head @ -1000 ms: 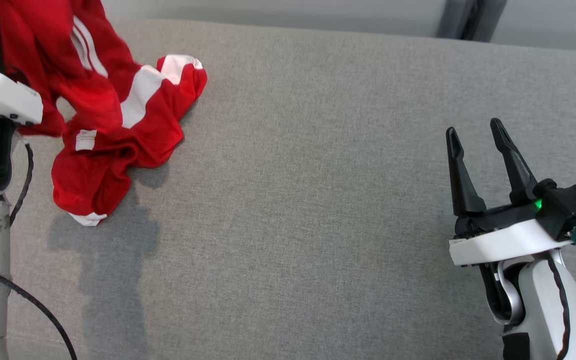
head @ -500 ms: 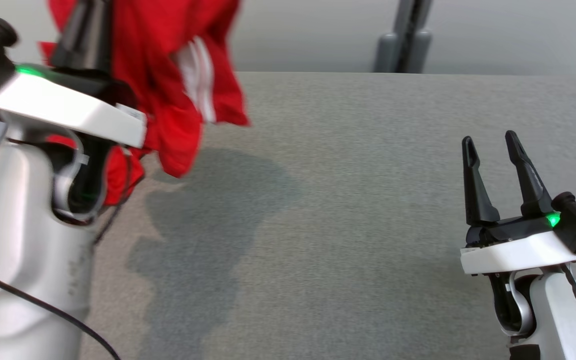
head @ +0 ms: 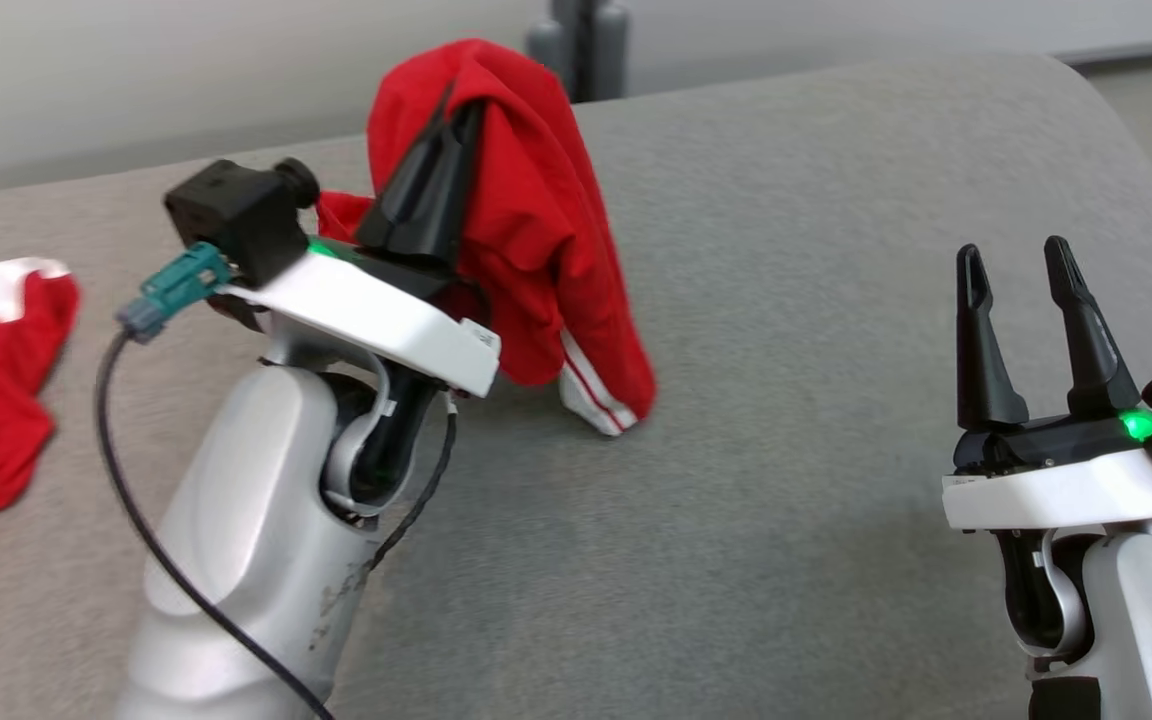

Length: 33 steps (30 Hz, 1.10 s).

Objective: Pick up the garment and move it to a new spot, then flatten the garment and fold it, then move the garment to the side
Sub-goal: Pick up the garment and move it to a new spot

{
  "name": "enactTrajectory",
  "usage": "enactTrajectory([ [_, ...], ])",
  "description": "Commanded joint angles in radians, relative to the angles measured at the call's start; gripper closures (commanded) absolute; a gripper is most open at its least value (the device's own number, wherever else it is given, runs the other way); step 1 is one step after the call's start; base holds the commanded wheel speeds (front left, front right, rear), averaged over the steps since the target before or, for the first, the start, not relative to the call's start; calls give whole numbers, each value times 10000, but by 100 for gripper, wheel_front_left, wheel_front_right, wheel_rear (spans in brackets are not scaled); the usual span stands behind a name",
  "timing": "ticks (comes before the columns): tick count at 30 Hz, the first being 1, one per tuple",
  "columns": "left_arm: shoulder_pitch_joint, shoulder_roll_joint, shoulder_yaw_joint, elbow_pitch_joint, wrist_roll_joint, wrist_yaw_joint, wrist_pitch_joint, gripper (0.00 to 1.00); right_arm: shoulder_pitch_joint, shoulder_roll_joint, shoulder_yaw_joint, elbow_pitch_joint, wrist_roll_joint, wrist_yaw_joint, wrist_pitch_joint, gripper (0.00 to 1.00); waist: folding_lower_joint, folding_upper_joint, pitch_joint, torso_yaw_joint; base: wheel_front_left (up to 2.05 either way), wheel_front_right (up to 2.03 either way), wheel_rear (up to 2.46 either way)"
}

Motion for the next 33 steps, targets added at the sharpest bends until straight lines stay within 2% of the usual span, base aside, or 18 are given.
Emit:
enactTrajectory([
  [1, -250, 42, -78, 201, 86, 73, -205, 100, -89, -31, 13, -73, 96, 1, -54, 0, 0, 0, 499, -784, 0, 0, 0],
  [8, -938, 2, -804, 1895, 407, 261, -1173, 100, -176, -32, 53, -166, 376, 1, -54, 0, 0, 0, 918, -1811, 0, 0, 0],
  [14, -1382, -7, -1260, 3490, 304, 273, -1559, 100, -133, -32, 66, -163, 516, 1, -56, 0, 0, 0, 1015, -2155, 0, 0, 0],
  [15, -1432, 3, -1371, 3764, 376, 314, -1530, 85, -120, -32, 56, -165, 530, 1, -54, 0, 0, 0, 1014, -2158, 0, 0, 0],
  [16, -1526, 8, -1481, 3989, 523, 375, -1592, 36, -110, -32, 31, -165, 534, 1, -54, 0, 0, 0, 1015, -2147, 0, 0, 0],
  [17, -1560, 8, -1557, 4232, 437, 392, -1511, 0, -108, -32, 15, -157, 529, 1, -54, 0, 0, 0, 1010, -2126, 0, 0, 0],
  [25, -1726, 30, -1540, 4844, 401, 406, -2111, 0, -29, -34, 61, -48, 310, 1, -54, 0, 0, 0, 670, -1395, 0, 0, 0],
  [33, -1018, 337, -750, 4011, 559, 534, -2255, 0, 172, -38, 102, 50, -6, 1, -54, 0, 0, 0, 122, -403, 0, 0, 0],
])
